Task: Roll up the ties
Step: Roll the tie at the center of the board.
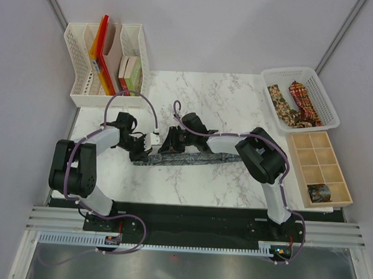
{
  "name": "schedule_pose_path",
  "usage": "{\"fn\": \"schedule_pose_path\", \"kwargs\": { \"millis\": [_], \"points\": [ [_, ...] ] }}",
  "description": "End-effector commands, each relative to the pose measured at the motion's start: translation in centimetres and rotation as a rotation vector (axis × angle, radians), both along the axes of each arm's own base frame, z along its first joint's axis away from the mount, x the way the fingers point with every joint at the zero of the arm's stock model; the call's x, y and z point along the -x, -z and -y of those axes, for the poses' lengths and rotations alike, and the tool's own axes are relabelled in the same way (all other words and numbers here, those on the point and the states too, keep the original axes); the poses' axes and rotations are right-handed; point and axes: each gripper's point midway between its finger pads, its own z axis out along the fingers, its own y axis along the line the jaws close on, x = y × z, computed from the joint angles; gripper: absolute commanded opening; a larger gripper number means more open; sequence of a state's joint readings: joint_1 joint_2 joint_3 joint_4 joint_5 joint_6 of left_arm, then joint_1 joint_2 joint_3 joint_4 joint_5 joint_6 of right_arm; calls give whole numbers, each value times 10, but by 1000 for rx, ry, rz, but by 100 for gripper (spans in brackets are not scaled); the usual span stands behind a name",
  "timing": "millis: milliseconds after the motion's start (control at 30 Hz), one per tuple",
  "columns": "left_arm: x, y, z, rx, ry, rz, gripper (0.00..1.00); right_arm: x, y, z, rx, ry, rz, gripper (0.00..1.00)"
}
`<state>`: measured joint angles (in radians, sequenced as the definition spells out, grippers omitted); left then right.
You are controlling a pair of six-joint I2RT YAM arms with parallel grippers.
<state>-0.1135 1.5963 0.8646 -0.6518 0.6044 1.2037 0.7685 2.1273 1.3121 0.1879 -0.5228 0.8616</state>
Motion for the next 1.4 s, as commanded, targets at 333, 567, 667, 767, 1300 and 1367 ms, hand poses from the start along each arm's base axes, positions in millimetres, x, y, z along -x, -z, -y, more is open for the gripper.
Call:
{"fn": "schedule_pose_path", "kwargs": {
  "millis": [333, 567, 667, 767, 1300, 1367],
  "points": [
    [5, 19, -13, -77, 18, -14, 20, -5, -63, -15, -213, 17, 28, 28],
    [4, 18, -13, -76, 19, -14, 20, 10, -33, -27, -164, -10, -3, 24],
    [3, 17, -13, -75, 18, -9, 21, 11, -17, -30, -164, -2, -25, 23],
    [5, 17, -13, -77, 20, -10, 21, 11, -5, -31, -142, -5, -13, 22],
    [-5, -5, -10, -30, -41, 13, 33, 9, 48, -13, 84, 27, 0, 20],
    [-14, -24, -12, 17, -106, 17, 41, 10, 52, -9, 106, 30, -6, 19]
  ]
}}
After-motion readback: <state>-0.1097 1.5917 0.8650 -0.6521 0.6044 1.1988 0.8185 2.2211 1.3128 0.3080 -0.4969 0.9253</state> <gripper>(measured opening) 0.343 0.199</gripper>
